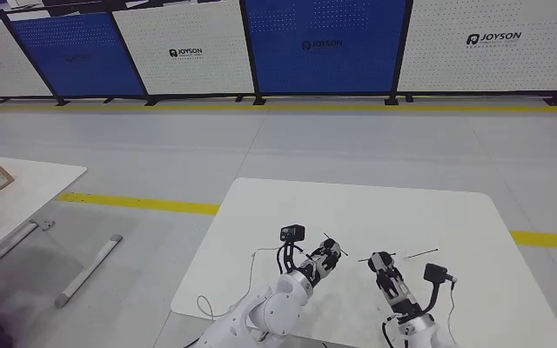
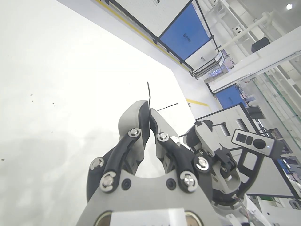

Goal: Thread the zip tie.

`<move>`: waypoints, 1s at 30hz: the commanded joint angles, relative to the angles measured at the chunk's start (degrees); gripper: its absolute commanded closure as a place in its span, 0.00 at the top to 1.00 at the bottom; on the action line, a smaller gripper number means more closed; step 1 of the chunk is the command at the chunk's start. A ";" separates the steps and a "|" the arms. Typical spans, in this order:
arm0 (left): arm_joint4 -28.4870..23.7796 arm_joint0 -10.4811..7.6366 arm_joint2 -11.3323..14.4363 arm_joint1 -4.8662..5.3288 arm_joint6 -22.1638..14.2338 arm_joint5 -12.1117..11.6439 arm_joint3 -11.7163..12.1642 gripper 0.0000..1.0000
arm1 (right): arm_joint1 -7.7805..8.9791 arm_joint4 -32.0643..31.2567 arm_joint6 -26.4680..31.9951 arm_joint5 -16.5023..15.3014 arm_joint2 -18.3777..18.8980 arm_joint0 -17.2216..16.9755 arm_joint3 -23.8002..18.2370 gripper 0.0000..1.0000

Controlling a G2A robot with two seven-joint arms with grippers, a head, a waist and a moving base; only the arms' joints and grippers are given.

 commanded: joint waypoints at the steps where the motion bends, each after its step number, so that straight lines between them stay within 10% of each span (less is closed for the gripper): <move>1: 0.00 0.00 0.00 0.00 0.00 0.00 0.00 0.00 | -0.30 0.48 -1.71 -0.95 -0.24 0.00 0.99 0.00; 11: 0.00 0.00 0.00 0.00 0.00 0.00 0.00 0.00 | -0.53 -0.35 -3.18 0.00 -0.40 -0.03 1.21 0.00; 22: 0.00 0.00 0.00 0.00 0.00 0.00 0.00 0.00 | -1.62 3.83 4.83 8.55 -0.70 2.93 0.28 0.00; 30: 0.00 0.00 0.00 0.00 0.00 0.00 0.00 0.00 | -2.22 5.72 6.50 6.04 -1.24 4.30 3.32 0.00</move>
